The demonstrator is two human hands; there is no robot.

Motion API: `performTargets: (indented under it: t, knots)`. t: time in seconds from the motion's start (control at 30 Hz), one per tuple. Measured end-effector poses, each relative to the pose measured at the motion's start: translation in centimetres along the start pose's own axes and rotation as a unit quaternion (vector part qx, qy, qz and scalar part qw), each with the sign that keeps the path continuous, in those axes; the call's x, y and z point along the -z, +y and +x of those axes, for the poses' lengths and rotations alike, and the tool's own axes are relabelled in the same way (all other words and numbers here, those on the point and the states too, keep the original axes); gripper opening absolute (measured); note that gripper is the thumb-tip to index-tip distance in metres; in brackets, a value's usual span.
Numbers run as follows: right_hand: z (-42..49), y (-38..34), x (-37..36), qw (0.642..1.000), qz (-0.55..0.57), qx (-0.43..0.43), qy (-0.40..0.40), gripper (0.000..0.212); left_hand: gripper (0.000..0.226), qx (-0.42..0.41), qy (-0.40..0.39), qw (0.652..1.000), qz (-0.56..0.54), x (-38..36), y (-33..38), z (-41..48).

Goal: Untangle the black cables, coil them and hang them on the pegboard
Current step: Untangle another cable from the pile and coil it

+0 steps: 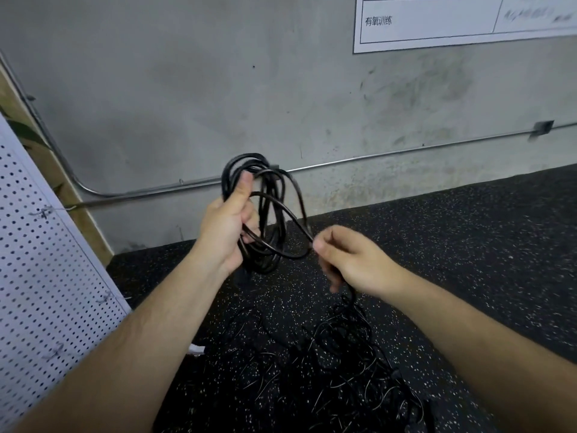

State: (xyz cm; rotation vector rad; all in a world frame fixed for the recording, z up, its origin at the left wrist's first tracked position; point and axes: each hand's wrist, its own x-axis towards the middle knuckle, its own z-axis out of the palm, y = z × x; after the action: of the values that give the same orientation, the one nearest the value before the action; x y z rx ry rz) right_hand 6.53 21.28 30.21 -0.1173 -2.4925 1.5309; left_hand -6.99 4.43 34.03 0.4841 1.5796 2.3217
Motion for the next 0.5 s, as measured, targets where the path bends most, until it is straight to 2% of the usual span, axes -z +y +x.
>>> performTargets:
  t: [0.07, 0.13, 0.2, 0.3, 0.5]
  knots:
    - [-0.1, 1.3, -0.1, 1.0, -0.006, -0.022, -0.017, 0.02, 0.045, -0.013, 0.032, 0.999, -0.004, 1.0, 0.5, 0.5]
    - [0.0, 1.5, -0.3, 0.999, -0.03, -0.001, 0.021, 0.02, 0.041, -0.028, 0.031, 0.997, 0.063, 1.5, 0.4, 0.5]
    - [0.2, 1.1, -0.8, 0.996, -0.031, 0.026, 0.074, 0.019, 0.044, -0.017, 0.009, 0.996, 0.089, 1.4, -0.1, 0.1]
    - [0.6, 0.5, -2.0, 0.99, 0.01, 0.044, 0.13, 0.02, 0.064, 0.003, -0.027, 0.997, 0.075, 0.7, -0.8, -0.5]
    - [2.3, -0.7, -3.7, 0.963, 0.112, 0.026, 0.244, 0.02, 0.069, 0.006, -0.092, 0.988, 0.128, -0.8, -2.3, -1.7]
